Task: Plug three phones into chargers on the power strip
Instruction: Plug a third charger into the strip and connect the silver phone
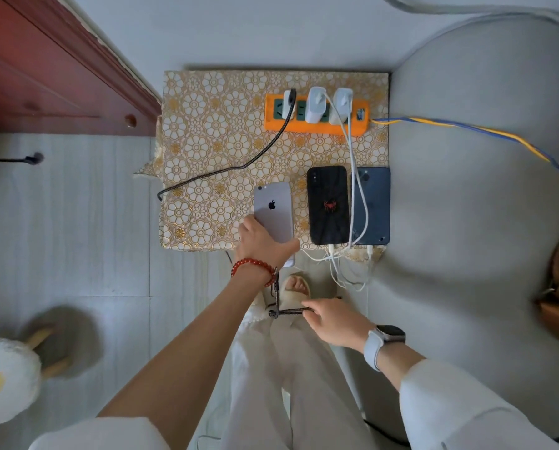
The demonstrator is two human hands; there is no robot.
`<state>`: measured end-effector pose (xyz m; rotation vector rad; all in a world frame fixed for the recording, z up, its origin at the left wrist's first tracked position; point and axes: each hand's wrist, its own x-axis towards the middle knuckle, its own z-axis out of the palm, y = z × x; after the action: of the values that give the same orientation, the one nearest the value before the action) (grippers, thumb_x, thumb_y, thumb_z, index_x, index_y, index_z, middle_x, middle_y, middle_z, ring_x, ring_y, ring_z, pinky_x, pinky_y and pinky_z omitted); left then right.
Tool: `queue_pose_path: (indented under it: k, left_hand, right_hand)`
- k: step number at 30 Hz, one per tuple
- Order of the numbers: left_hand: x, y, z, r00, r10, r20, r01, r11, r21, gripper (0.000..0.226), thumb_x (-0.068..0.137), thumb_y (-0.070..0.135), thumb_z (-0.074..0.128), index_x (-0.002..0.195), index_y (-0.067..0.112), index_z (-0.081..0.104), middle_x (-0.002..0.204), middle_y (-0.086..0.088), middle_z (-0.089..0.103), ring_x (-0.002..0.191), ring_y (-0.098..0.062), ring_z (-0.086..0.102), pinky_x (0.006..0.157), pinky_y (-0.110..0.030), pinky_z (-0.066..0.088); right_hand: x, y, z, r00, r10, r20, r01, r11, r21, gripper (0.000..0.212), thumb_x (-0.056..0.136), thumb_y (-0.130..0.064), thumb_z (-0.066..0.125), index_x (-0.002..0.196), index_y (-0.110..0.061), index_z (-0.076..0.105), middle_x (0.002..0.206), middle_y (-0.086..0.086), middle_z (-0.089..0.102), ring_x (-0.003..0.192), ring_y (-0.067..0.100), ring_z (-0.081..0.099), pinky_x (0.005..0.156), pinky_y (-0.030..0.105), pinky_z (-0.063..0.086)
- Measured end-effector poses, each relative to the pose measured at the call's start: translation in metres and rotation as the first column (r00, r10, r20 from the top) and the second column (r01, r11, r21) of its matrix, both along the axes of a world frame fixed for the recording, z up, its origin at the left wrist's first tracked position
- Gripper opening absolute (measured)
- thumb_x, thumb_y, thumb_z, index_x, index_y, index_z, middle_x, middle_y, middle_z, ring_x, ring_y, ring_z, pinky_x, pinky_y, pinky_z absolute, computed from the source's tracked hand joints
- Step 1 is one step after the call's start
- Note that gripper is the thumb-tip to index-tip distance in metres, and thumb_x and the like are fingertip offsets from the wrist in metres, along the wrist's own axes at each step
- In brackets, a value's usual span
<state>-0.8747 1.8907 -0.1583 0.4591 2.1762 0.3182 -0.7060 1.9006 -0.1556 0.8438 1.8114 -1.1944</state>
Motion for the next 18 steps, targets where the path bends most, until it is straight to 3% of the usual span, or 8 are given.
queue_pose_path:
  k: [5, 10, 15, 18]
  left_hand:
    - [0.014, 0.030, -0.022, 0.985, -0.088, -0.149, 0.089, 0.996, -0.001, 0.083, 0.061, 0.049, 0.068, 0.120, 0.003, 0.031, 0.118, -0.013, 0.036, 0.111, -0.033, 0.042, 0.080, -0.043, 0.044]
    - [0.022, 0.045, -0.041, 0.941, -0.141, -0.309, 0.123, 0.989, -0.076, 0.082, 0.069, 0.048, 0.066, 0.126, 0.002, 0.029, 0.120, -0.017, 0.040, 0.111, -0.034, 0.042, 0.071, -0.044, 0.048]
    - [0.029, 0.050, -0.043, 0.931, -0.164, -0.325, 0.107, 0.977, -0.187, 0.084, 0.075, 0.047, 0.064, 0.133, 0.002, 0.023, 0.125, -0.019, 0.041, 0.114, -0.034, 0.042, 0.087, -0.046, 0.042]
    - [0.027, 0.052, -0.040, 0.963, -0.079, -0.259, 0.039, 0.987, -0.156, 0.071, 0.079, 0.041, 0.064, 0.127, 0.001, 0.030, 0.125, -0.019, 0.038, 0.115, -0.034, 0.040, 0.083, -0.045, 0.045]
  right_hand:
    - [-0.003, 0.021, -0.009, 0.980, -0.178, -0.092, 0.186, 0.979, 0.084, 0.037, 0.097, -0.015, 0.033, 0.129, -0.010, 0.049, 0.135, 0.009, 0.054, 0.123, 0.025, 0.049, 0.103, 0.034, 0.037]
    - [-0.010, 0.053, -0.011, 0.915, -0.318, -0.250, 0.382, 0.881, 0.277, 0.035, 0.096, -0.012, 0.035, 0.128, -0.011, 0.050, 0.130, 0.010, 0.056, 0.120, 0.024, 0.051, 0.100, 0.033, 0.042]
    - [-0.009, 0.065, -0.012, 0.887, -0.341, -0.312, 0.437, 0.838, 0.327, 0.034, 0.096, -0.011, 0.035, 0.125, -0.009, 0.052, 0.129, 0.009, 0.056, 0.118, 0.023, 0.053, 0.099, 0.031, 0.043]
    - [-0.008, 0.063, -0.013, 0.878, -0.352, -0.325, 0.453, 0.831, 0.323, 0.033, 0.095, -0.010, 0.036, 0.123, -0.009, 0.054, 0.126, 0.010, 0.056, 0.116, 0.024, 0.053, 0.097, 0.030, 0.043]
